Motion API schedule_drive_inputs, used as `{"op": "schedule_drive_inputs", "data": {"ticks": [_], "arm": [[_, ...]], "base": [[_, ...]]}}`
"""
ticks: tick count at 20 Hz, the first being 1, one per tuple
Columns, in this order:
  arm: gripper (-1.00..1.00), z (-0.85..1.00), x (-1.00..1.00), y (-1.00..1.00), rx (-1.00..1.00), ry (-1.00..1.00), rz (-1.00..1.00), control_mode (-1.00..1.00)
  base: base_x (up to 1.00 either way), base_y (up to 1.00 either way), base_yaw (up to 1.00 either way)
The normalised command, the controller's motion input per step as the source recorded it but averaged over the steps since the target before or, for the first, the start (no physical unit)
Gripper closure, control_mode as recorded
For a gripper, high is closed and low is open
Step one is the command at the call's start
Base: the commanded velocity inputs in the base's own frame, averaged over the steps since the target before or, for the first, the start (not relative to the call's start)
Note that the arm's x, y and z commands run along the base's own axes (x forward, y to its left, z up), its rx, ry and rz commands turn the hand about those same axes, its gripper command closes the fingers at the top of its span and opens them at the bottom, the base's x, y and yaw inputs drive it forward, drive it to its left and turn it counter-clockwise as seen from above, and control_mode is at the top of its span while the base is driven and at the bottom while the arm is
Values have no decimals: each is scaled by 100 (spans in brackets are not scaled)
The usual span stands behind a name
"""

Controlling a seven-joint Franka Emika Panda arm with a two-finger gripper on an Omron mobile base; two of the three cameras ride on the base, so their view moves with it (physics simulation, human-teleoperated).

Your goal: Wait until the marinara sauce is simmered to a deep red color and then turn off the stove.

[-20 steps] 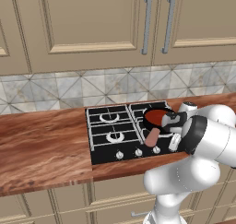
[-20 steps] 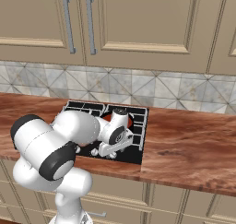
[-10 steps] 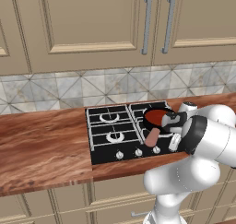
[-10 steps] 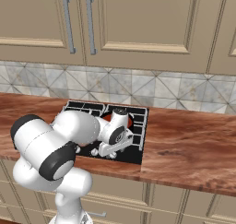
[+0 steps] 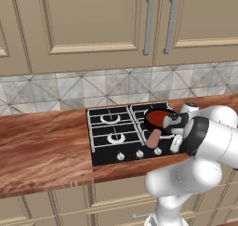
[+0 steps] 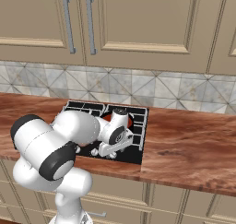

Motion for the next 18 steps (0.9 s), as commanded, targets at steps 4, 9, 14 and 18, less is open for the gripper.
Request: {"op": "schedule_drive_inputs", "data": {"ticks": [4, 9, 14, 18], "arm": [[-100, 0, 0, 0, 0, 0, 0, -100], [-100, 0, 0, 0, 0, 0, 0, -100], [-100, 0, 0, 0, 0, 0, 0, -100], [-100, 0, 0, 0, 0, 0, 0, -100]], "base": [[0, 0, 0], [0, 0, 0], [0, 0, 0], [0, 0, 0]]}}
